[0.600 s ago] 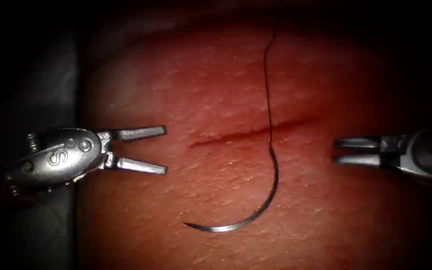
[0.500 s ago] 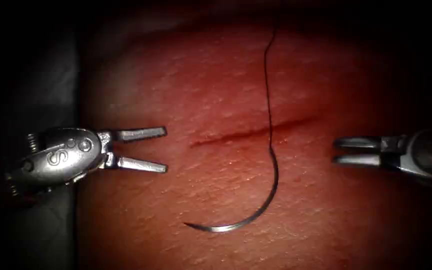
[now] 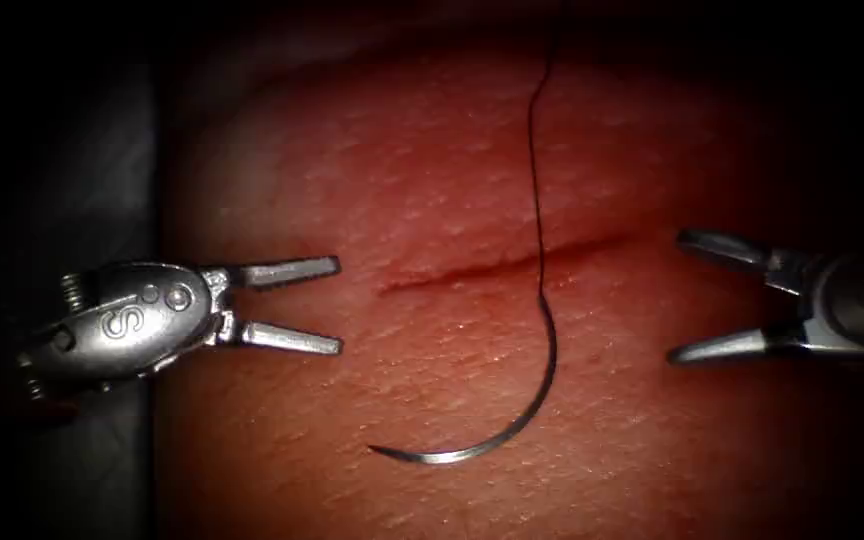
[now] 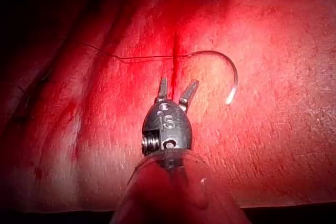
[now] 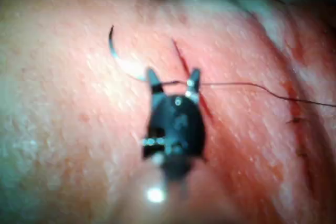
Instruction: Wound Closure
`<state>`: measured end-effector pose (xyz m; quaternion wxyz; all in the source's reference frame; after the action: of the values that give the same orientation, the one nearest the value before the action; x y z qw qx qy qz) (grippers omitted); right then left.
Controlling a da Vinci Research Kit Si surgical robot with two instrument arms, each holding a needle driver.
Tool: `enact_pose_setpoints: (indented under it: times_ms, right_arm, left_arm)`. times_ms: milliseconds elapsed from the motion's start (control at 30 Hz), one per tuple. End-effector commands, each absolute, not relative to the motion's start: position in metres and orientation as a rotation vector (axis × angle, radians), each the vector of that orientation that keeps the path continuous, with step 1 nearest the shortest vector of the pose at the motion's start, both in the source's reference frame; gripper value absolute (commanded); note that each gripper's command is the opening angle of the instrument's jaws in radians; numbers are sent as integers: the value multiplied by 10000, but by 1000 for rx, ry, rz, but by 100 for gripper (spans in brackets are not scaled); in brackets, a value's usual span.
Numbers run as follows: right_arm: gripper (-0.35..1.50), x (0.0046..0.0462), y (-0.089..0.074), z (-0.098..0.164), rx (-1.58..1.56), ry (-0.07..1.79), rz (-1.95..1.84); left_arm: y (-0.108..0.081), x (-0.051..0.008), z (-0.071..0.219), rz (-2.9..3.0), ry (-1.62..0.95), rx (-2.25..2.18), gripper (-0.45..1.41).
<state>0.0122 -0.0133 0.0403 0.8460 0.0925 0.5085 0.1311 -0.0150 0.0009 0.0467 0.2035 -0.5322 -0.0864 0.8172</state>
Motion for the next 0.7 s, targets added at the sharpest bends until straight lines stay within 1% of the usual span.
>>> enact_pose_setpoints:
  times_ms: [33,133,233,433,467,700]
  right_arm:
    - [87,129,-143,408,199,1074,276]
    - [87,129,-144,408,198,1077,277]
    - [87,129,-146,408,202,1070,271]
    - [83,131,-150,409,210,1044,260]
    - [87,132,-150,409,209,1043,260]
    - [88,134,-151,410,209,1038,258]
  left_arm:
    - [6,-159,472,2299,-261,-1457,28]
    - [2,-165,469,2340,-287,-1393,29]
    - [-5,-179,464,2398,-316,-1300,36]
    - [-19,-194,464,2502,-362,-1132,36]
    - [-22,-196,466,2530,-372,-1091,36]
    - [-34,-207,478,2584,-399,-1023,36]
